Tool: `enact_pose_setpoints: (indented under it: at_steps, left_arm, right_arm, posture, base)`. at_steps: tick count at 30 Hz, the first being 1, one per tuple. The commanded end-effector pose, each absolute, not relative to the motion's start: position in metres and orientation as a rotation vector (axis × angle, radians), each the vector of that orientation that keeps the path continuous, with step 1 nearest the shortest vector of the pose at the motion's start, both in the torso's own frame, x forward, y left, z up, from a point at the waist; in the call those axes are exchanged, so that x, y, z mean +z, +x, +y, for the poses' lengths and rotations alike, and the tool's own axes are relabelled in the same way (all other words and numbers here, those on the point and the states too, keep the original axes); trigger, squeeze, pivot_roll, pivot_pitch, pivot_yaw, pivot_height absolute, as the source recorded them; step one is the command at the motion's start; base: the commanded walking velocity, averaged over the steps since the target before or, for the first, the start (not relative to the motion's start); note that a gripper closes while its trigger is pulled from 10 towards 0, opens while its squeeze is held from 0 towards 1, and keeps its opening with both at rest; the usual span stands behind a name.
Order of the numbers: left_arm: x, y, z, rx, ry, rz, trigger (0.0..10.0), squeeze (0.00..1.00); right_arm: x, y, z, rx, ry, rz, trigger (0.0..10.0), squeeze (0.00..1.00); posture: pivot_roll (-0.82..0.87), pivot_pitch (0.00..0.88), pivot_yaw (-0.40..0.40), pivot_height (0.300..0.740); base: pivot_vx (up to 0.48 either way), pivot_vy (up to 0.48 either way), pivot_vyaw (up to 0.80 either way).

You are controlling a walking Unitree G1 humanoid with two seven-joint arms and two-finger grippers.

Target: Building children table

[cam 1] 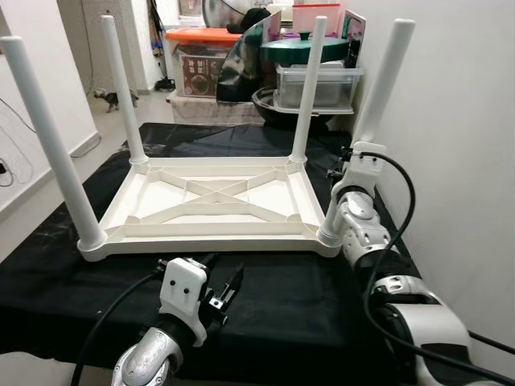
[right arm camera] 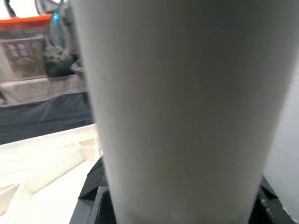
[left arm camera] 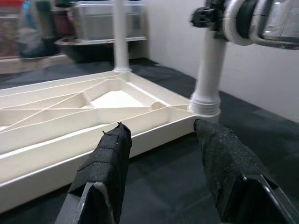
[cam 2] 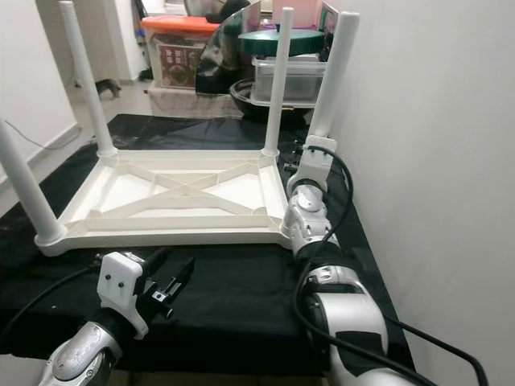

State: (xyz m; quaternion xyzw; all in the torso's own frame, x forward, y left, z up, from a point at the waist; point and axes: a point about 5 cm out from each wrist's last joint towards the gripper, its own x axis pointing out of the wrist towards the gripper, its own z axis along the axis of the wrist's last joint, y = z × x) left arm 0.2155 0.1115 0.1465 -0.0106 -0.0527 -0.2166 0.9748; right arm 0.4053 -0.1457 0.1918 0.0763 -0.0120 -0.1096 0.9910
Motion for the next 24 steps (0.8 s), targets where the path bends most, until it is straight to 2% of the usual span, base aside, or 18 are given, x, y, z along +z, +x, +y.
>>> enact_pose_setpoints:
  at_steps: [1, 2, 4, 5, 7, 8, 9, 10, 11, 13, 15, 16, 17, 18, 19, 21, 24]
  left_arm:
    - [0.145, 0.217, 0.111, -0.44, -0.02, -0.1, 10.0, 0.0]
    - [0.145, 0.217, 0.111, -0.44, -0.02, -0.101, 10.0, 0.0]
    - [0.145, 0.217, 0.11, -0.44, -0.021, -0.104, 10.0, 0.0]
    - [0.145, 0.218, 0.11, -0.438, -0.022, -0.106, 10.0, 0.0]
    - [0.145, 0.218, 0.11, -0.438, -0.022, -0.106, 10.0, 0.0]
    - [0.146, 0.218, 0.11, -0.437, -0.022, -0.107, 10.0, 0.0]
    - [0.146, 0.219, 0.11, -0.435, -0.023, -0.108, 10.0, 0.0]
    - [0.146, 0.219, 0.11, -0.435, -0.023, -0.108, 10.0, 0.0]
    - [0.146, 0.219, 0.111, -0.433, -0.023, -0.108, 10.0, 0.0]
    - [0.146, 0.219, 0.111, -0.433, -0.023, -0.108, 10.0, 0.0]
    - [0.146, 0.219, 0.111, -0.434, -0.023, -0.107, 10.0, 0.0]
    - [0.146, 0.219, 0.111, -0.434, -0.023, -0.107, 10.0, 0.0]
    - [0.146, 0.219, 0.111, -0.434, -0.023, -0.107, 10.0, 0.0]
    - [0.146, 0.219, 0.111, -0.434, -0.023, -0.107, 10.0, 0.0]
    - [0.146, 0.22, 0.111, -0.434, -0.021, -0.108, 10.0, 0.0]
    - [0.146, 0.22, 0.111, -0.434, -0.021, -0.108, 10.0, 0.0]
    - [0.148, 0.221, 0.112, -0.431, -0.015, -0.112, 10.0, 0.0]
  right_arm:
    - [0.178, 0.403, -0.145, -0.216, 0.193, 0.015, 10.0, 0.02]
    - [0.183, 0.404, -0.137, -0.158, 0.222, -0.016, 10.0, 1.0]
    - [0.19, 0.405, -0.131, -0.104, 0.231, -0.05, 10.0, 1.0]
    - [0.197, 0.406, -0.128, -0.039, 0.238, -0.091, 10.0, 0.52]
    - [0.197, 0.406, -0.128, -0.039, 0.238, -0.091, 10.0, 0.52]
    - [0.204, 0.407, -0.123, 0.095, 0.271, -0.125, 10.0, 0.0]
    - [0.208, 0.407, -0.116, 0.284, 0.305, -0.113, 10.0, 0.0]
    - [0.208, 0.407, -0.116, 0.284, 0.305, -0.113, 10.0, 0.0]
    - [0.209, 0.402, -0.109, 0.545, 0.29, -0.094, 10.0, 0.0]
    - [0.209, 0.402, -0.109, 0.545, 0.29, -0.094, 10.0, 0.0]
    - [0.206, 0.386, -0.108, 0.995, 0.25, -0.028, 10.0, 0.0]
    - [0.206, 0.386, -0.108, 0.995, 0.25, -0.028, 10.0, 0.0]
    - [0.205, 0.38, -0.11, 1.109, 0.224, -0.006, 10.0, 0.0]
    - [0.205, 0.38, -0.11, 1.109, 0.224, -0.006, 10.0, 0.0]
    - [0.205, 0.377, -0.112, 1.196, 0.199, 0.005, 10.0, 0.0]
    - [0.205, 0.377, -0.112, 1.196, 0.199, 0.005, 10.0, 0.0]
    - [0.21, 0.376, -0.101, 1.33, 0.186, 0.026, 10.0, 0.0]
  posture:
    - [-0.02, 0.0, -0.027, 0.74]
    - [-0.02, 0.0, -0.027, 0.74]
    - [-0.03, 0.0, -0.031, 0.74]
    - [-0.05, 0.0, -0.022, 0.74]
    - [-0.05, 0.0, -0.022, 0.74]
    - [-0.05, 0.0, -0.022, 0.74]
    - [-0.04, 0.0, -0.021, 0.74]
    - [-0.04, 0.0, -0.021, 0.74]
    - [-0.04, 0.0, -0.021, 0.74]
    - [-0.04, 0.0, -0.021, 0.74]
    - [-0.04, 0.0, -0.02, 0.74]
    - [-0.04, 0.0, -0.02, 0.74]
    - [-0.04, 0.0, -0.02, 0.74]
    - [-0.04, 0.0, -0.02, 0.74]
    - [-0.04, 0.0, -0.022, 0.74]
    - [-0.04, 0.0, -0.022, 0.74]
    - [-0.02, 0.0, -0.031, 0.74]
  base:
    - [0.0, 0.0, 0.0]
    - [0.0, 0.0, 0.0]
    - [0.0, 0.0, 0.0]
    - [0.0, 0.0, 0.0]
    - [0.0, 0.0, 0.0]
    - [0.0, 0.0, 0.0]
    - [0.0, 0.0, 0.0]
    - [0.0, 0.0, 0.0]
    - [0.0, 0.0, 0.0]
    - [0.0, 0.0, 0.0]
    - [0.0, 0.0, 0.0]
    - [0.0, 0.0, 0.0]
    - [0.0, 0.0, 0.0]
    - [0.0, 0.0, 0.0]
    - [0.0, 0.0, 0.0]
    - [0.0, 0.0, 0.0]
    - [0.0, 0.0, 0.0]
